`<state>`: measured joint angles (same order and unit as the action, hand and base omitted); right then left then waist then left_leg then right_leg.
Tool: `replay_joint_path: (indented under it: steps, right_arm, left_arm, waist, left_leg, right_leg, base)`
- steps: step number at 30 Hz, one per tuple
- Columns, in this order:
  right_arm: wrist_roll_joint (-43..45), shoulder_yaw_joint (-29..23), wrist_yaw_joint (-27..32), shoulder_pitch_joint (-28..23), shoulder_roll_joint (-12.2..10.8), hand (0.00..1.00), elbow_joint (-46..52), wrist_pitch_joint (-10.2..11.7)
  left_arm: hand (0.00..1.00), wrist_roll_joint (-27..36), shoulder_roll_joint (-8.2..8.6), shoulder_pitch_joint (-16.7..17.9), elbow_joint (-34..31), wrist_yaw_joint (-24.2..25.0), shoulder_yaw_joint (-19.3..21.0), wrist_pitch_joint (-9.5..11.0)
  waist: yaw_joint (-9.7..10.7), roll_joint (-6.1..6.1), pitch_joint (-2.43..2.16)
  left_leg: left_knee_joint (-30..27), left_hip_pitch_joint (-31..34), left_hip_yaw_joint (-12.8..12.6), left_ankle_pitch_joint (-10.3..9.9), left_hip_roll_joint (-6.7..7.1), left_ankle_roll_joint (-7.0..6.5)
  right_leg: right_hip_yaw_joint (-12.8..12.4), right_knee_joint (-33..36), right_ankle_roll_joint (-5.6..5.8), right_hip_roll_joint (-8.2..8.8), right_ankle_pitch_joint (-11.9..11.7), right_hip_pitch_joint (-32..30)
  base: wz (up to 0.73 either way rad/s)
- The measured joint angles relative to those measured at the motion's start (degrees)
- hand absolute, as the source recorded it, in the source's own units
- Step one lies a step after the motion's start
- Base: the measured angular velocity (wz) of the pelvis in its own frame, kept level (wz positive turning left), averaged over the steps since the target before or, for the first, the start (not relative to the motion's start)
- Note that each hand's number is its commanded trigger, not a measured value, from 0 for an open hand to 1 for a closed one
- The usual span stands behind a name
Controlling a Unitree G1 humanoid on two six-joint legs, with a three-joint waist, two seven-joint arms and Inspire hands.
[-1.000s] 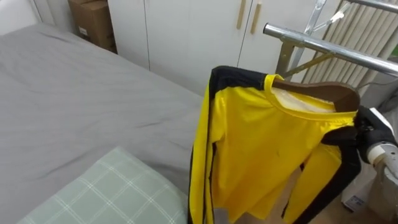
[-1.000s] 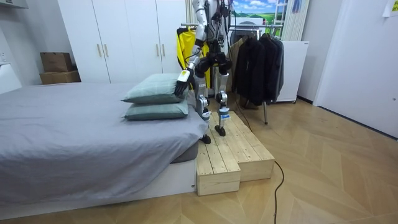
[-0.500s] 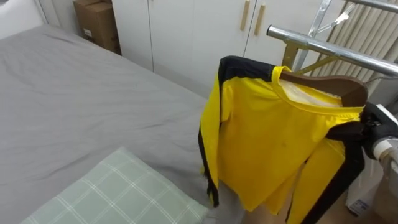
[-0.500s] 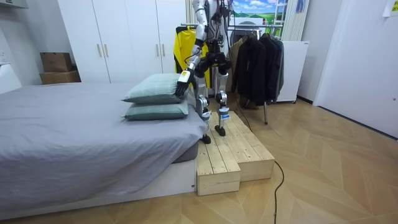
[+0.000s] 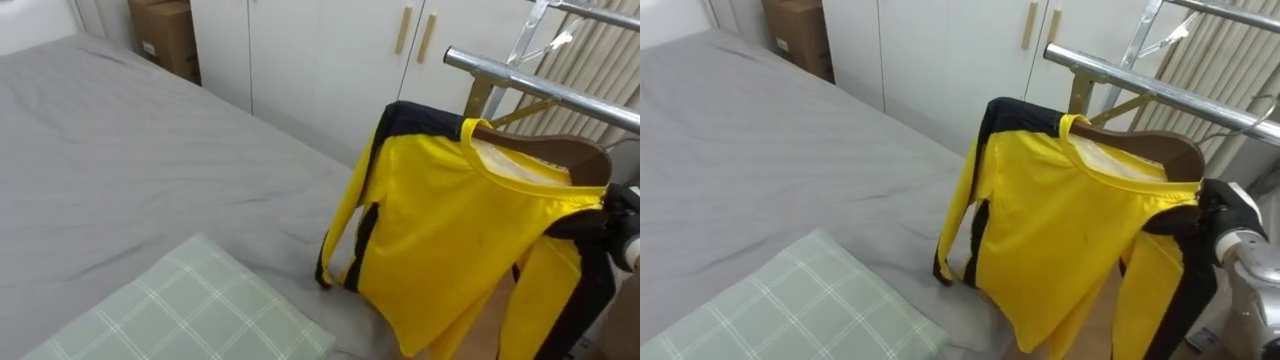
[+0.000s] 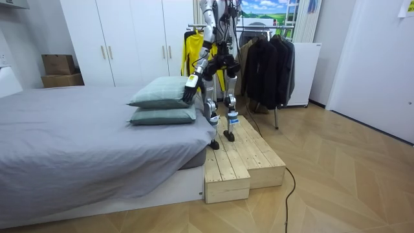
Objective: Hang clothes
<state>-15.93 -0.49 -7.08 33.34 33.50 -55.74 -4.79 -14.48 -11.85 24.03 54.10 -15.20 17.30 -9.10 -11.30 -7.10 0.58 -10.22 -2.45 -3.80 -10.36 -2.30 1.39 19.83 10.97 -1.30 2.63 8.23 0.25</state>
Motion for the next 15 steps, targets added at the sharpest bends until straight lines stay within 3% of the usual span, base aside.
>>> replay_joint_path:
  steps: [3, 9, 15]
  right_arm:
    - [0.0, 2.3, -2.3, 1.2, 1.5, 1.00, -0.6, 0.0]
    - [0.6, 3.9, -6.1, 1.9, 1.6, 1.00, -2.2, -0.5]
    - [0.8, 4.3, -9.7, 4.3, 1.6, 1.00, -6.8, -1.7]
  left_arm:
    - [0.00, -0.3, -0.01, 0.2, 0.0, 0.1, 0.5, 0.0]
    - [0.00, -0.2, -0.43, 0.0, 0.0, -0.1, 0.6, 0.0]
    - [0.00, -0.1, -1.45, -0.1, 0.0, 0.8, 0.5, 0.0]
  waist:
    - [-0.1, -0.32, 0.01]
    - [-0.2, -1.40, -0.11]
    - [-0.1, -2.11, 0.07]
  left_leg:
    - [0.0, -0.1, 0.0, 0.0, 0.00, 0.01]
    - [-0.2, -0.1, 0.0, 0.0, 0.17, 0.00]
    - [-0.2, -0.2, 0.0, 0.1, 0.16, -0.09]
  right_leg:
    - [-0.1, 0.2, -0.14, 0.00, 0.1, 0.0]
    - [0.0, 0.2, -0.12, 0.19, 0.1, 0.1]
    - [0.1, 0.7, -0.10, 0.31, 0.3, 0.1]
  base:
    - [0.00]
    - [0.00]
    - [0.00]
